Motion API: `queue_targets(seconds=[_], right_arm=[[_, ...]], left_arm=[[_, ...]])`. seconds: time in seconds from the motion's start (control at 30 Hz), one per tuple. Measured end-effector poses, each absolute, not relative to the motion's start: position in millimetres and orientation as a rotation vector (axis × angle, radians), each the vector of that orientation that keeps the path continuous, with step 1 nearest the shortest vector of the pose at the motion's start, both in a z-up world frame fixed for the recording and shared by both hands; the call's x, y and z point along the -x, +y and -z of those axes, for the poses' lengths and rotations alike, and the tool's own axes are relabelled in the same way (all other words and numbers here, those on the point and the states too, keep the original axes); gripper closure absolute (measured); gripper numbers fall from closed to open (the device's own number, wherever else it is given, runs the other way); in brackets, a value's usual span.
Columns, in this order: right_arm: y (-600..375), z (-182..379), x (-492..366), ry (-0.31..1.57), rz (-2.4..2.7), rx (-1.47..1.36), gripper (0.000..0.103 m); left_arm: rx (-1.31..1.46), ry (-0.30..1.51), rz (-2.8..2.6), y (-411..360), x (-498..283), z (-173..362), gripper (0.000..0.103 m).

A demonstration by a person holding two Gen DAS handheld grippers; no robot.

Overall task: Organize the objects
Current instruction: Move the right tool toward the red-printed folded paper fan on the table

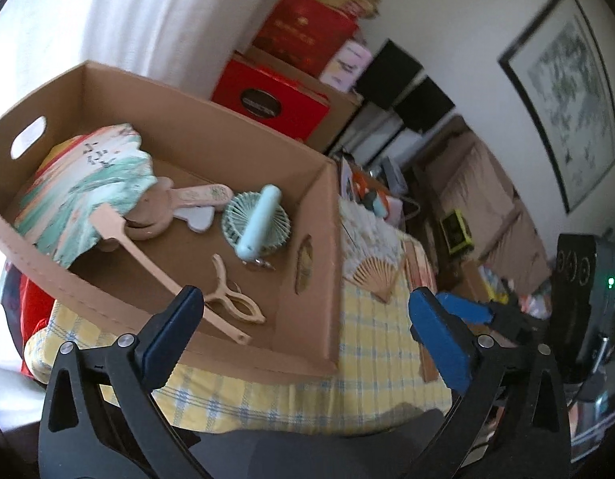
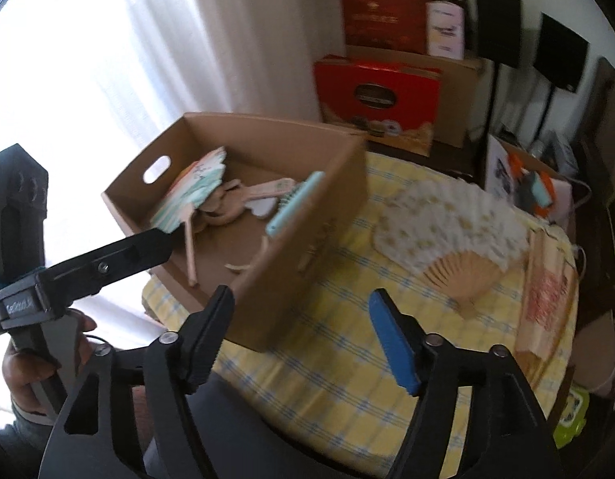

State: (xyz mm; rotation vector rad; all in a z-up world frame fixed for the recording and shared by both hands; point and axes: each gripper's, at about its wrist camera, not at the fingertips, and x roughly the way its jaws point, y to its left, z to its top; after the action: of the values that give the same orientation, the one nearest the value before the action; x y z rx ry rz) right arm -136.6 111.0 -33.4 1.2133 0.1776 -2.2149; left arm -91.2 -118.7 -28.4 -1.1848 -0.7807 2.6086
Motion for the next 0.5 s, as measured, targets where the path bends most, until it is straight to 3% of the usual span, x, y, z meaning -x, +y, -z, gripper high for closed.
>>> queue_targets(seconds=[0.5], right_arm=[[226.0,53.3,131.5,0.033,2.424,-1.32,0.02]], left_arm=[[1.307,-0.494,-2.498,-29.9,98.5,29.9,0.0]])
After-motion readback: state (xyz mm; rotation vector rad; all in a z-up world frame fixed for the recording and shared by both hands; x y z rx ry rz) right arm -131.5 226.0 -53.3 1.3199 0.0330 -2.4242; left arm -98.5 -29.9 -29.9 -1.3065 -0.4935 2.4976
